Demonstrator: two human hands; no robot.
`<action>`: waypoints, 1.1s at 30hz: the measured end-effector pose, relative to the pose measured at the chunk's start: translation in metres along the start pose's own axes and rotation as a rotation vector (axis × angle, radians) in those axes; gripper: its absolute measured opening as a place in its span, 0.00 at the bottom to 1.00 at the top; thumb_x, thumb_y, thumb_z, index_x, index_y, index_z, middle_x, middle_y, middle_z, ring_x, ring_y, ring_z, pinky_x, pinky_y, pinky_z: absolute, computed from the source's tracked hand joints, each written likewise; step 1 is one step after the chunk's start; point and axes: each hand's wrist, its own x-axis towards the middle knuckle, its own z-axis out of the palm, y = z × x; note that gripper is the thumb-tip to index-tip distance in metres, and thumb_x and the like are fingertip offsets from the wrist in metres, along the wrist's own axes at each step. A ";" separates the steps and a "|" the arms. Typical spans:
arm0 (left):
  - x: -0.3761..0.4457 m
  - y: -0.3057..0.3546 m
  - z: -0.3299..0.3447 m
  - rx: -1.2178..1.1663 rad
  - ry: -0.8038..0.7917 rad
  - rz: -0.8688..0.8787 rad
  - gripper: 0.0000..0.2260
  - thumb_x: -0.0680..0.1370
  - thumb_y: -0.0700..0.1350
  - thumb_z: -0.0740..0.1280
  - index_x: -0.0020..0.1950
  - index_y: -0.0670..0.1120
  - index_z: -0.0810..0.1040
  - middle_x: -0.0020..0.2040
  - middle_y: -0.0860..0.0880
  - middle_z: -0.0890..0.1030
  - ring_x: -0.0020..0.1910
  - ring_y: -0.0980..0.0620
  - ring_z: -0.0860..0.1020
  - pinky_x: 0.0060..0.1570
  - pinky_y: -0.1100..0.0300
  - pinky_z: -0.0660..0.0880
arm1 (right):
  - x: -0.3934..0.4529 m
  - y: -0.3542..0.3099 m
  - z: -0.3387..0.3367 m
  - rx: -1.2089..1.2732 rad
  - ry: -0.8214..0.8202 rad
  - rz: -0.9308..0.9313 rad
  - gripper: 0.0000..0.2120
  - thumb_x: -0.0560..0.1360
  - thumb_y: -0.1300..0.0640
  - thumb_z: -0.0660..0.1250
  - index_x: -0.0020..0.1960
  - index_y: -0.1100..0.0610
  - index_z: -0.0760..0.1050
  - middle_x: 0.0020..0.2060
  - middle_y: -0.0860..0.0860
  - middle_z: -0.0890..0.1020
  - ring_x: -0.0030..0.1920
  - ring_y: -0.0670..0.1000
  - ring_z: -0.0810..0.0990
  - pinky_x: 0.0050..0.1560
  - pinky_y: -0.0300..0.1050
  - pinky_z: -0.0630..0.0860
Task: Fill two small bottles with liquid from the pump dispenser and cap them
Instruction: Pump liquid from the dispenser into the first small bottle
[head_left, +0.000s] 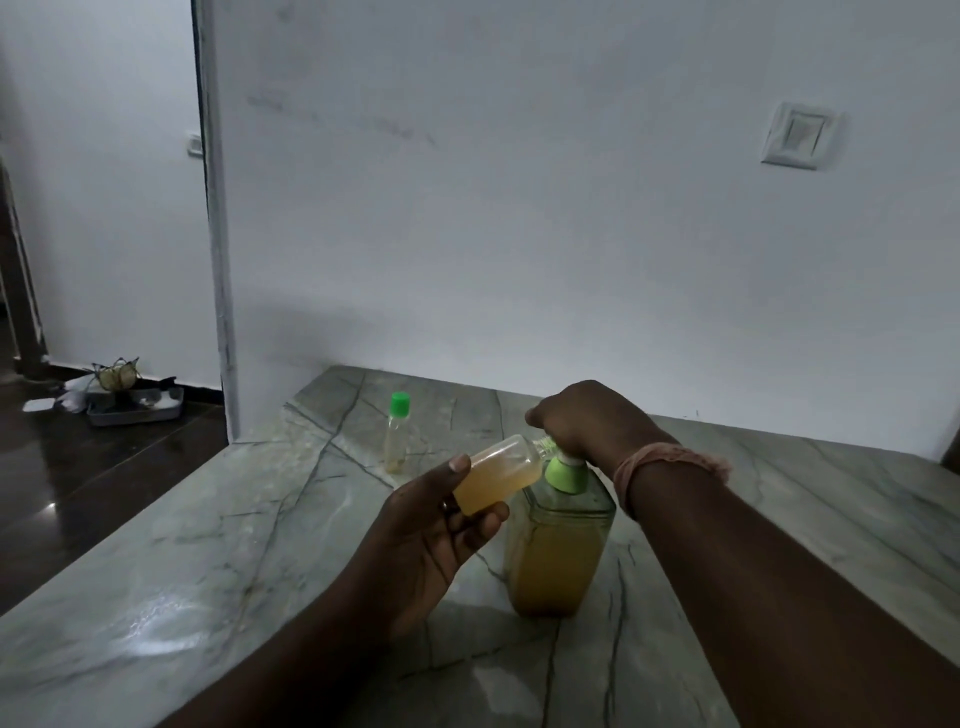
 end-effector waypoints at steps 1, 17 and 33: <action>0.002 0.000 -0.001 -0.010 0.006 -0.003 0.27 0.56 0.49 0.84 0.52 0.41 0.84 0.51 0.36 0.81 0.41 0.44 0.82 0.38 0.58 0.81 | 0.000 -0.001 -0.001 -0.017 -0.005 -0.010 0.14 0.81 0.56 0.58 0.58 0.61 0.78 0.58 0.58 0.80 0.58 0.59 0.78 0.59 0.51 0.76; -0.004 0.003 0.005 -0.049 0.044 -0.070 0.37 0.54 0.48 0.85 0.59 0.40 0.78 0.53 0.35 0.80 0.41 0.44 0.82 0.37 0.58 0.81 | 0.009 -0.003 -0.004 -0.068 -0.041 -0.008 0.13 0.80 0.53 0.57 0.49 0.59 0.78 0.56 0.58 0.79 0.55 0.57 0.78 0.55 0.47 0.75; -0.012 0.008 0.014 -0.052 0.071 -0.059 0.27 0.69 0.48 0.75 0.64 0.39 0.74 0.55 0.36 0.77 0.43 0.46 0.82 0.41 0.60 0.81 | 0.001 -0.005 -0.006 0.054 0.006 0.003 0.15 0.81 0.56 0.56 0.62 0.60 0.77 0.61 0.59 0.78 0.61 0.58 0.77 0.52 0.46 0.71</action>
